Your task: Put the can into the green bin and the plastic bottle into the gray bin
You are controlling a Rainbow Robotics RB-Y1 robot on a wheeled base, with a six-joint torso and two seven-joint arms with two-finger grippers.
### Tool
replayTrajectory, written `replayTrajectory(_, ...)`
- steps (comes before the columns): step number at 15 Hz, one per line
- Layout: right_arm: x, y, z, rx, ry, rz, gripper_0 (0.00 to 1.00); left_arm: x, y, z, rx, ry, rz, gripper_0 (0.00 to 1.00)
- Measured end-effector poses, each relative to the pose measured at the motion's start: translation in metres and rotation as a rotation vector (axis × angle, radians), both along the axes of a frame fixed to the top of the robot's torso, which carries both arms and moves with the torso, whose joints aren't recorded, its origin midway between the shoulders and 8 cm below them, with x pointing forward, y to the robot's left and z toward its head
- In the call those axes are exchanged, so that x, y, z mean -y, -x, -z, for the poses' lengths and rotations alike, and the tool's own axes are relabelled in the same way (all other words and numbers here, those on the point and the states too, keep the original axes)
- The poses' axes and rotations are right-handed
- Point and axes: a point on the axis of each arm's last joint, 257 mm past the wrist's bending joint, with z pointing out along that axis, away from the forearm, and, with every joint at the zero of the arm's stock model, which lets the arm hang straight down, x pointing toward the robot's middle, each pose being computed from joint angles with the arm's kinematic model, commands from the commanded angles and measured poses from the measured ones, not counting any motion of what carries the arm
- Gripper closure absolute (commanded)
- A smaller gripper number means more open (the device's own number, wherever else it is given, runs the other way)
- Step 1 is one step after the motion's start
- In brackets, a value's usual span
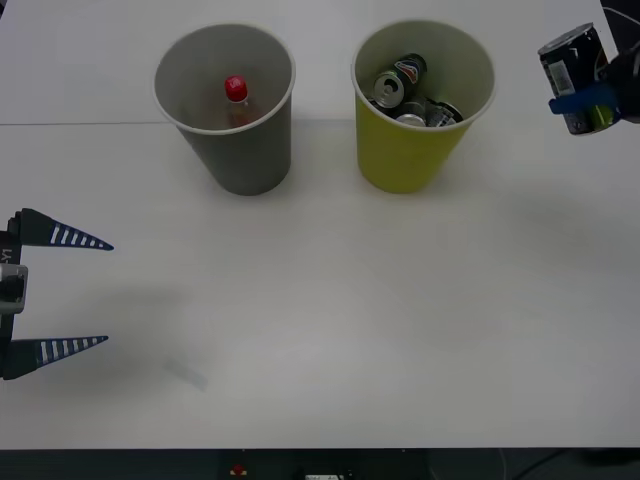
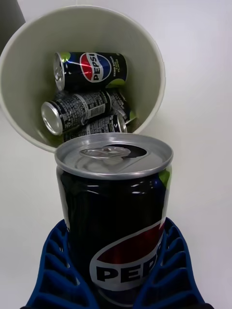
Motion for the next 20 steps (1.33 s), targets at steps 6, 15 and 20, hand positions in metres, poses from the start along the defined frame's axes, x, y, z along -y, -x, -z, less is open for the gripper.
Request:
replayTrajectory(6, -0.033, -0.045, -0.01, -0.062, 0.052, -0.008, 1.0, 0.0, 0.0, 0.0, 0.0, 0.0, 0.0, 0.0)
replayTrajectory(15, -0.094, -0.095, 0.002, -0.158, 0.115, -0.008, 1.0, 0.0, 0.0, 0.0, 0.0, 0.0, 0.0, 0.0)
replayTrajectory(20, -0.12, -0.102, 0.005, -0.133, 0.119, -0.034, 1.0, 0.0, 0.0, 0.0, 0.0, 0.0, 0.0, 0.0)
